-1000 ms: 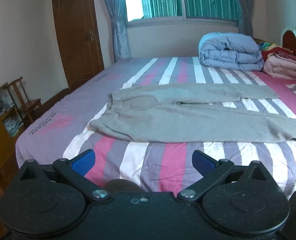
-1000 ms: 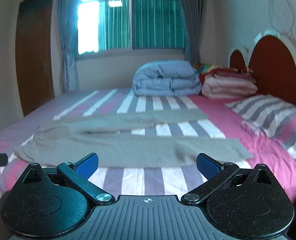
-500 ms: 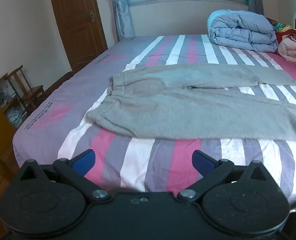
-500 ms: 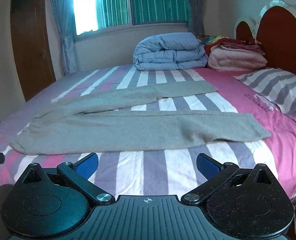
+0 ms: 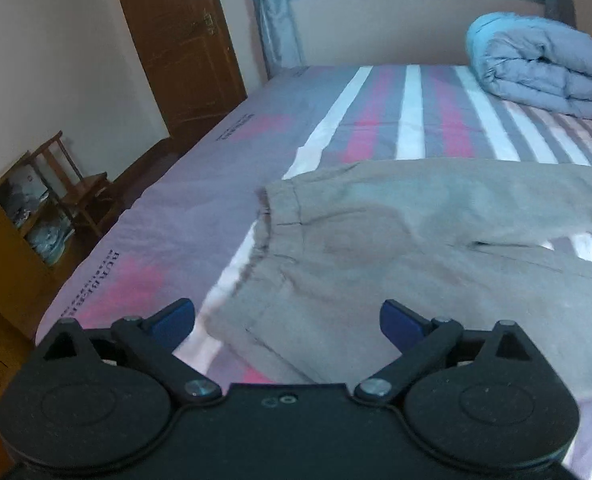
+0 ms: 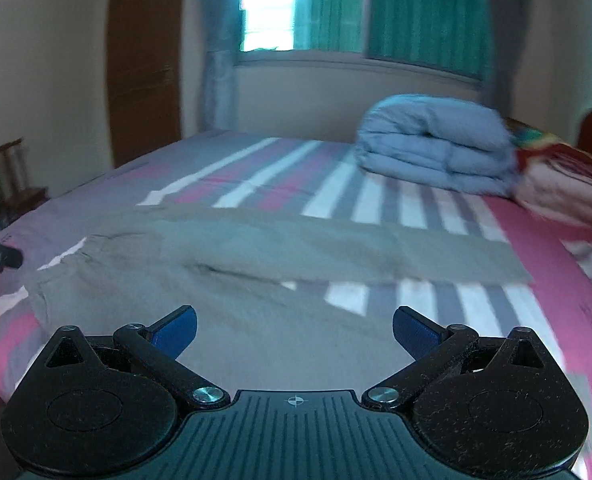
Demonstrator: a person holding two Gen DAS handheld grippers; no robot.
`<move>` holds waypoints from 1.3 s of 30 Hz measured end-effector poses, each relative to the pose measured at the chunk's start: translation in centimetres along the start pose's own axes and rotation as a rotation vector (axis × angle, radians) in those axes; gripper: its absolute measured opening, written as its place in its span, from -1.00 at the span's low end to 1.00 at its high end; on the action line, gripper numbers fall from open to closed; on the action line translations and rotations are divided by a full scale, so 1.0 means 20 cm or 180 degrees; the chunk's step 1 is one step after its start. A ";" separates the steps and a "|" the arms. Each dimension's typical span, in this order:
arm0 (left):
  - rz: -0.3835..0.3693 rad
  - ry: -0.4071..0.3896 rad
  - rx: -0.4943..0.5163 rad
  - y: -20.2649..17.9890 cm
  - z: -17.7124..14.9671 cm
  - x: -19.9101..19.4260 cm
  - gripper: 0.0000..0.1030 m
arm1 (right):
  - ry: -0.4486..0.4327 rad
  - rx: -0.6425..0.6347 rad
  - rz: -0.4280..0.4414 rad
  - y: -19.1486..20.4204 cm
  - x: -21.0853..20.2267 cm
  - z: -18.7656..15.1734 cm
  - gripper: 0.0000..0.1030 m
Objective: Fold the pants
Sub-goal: 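Move both tools to the waistband of the grey sweatpants and close on it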
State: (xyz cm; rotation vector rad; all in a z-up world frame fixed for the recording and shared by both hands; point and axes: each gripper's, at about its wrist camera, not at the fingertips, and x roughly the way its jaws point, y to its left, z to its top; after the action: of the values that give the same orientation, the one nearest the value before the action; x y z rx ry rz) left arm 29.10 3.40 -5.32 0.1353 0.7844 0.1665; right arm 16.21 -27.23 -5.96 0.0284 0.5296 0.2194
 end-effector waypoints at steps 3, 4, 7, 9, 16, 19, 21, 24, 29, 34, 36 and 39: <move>0.0065 0.0101 0.0004 0.06 0.11 0.17 0.68 | 0.0080 -0.0130 0.0211 0.00 0.22 0.10 1.00; 0.0077 0.0150 -0.0003 0.08 0.14 0.23 0.57 | 0.0093 -0.0177 0.0298 0.00 0.29 0.13 1.00; 0.0031 0.0308 0.0021 0.13 0.25 0.44 0.25 | 0.0151 -0.0425 0.0476 0.02 0.52 0.22 1.00; -0.0012 0.0482 -0.0036 0.16 0.31 0.62 0.08 | 0.0229 -0.0587 0.0587 0.04 0.69 0.27 1.00; 0.0026 0.0679 -0.0162 0.23 0.47 1.10 0.56 | 0.0469 -0.0889 0.0807 0.08 1.26 0.40 1.00; 0.0035 0.0769 -0.0193 0.24 0.52 1.27 0.56 | 0.0621 -0.0951 0.0816 0.07 1.53 0.47 1.00; 0.0021 0.0822 -0.0211 0.24 0.55 1.38 0.56 | 0.0693 -0.0975 0.0830 0.06 1.69 0.50 1.00; -0.0025 0.0861 -0.0229 0.24 0.57 1.50 0.60 | 0.0758 -0.1035 0.0822 0.06 1.91 0.55 1.00; -0.0164 0.0893 -0.0323 0.26 0.58 1.63 0.74 | 0.0832 -0.1171 0.0845 0.08 2.18 0.58 0.99; -0.0417 0.0928 -0.0348 0.24 0.58 1.66 0.10 | 0.0927 -0.1294 0.0821 0.10 2.36 0.58 0.89; -0.0301 0.0823 -0.0146 0.19 0.59 1.61 -0.07 | 0.1071 -0.1073 0.0996 0.08 2.40 0.59 0.36; -0.0130 0.0657 -0.0012 0.17 0.58 1.50 -0.64 | 0.1163 -0.1058 0.1072 0.12 2.38 0.61 -0.63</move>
State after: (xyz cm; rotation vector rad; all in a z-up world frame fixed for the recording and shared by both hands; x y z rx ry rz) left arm 58.02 11.99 -17.29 0.0992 0.9918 0.1447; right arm 62.02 -14.33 -18.90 -0.2520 0.8461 0.6476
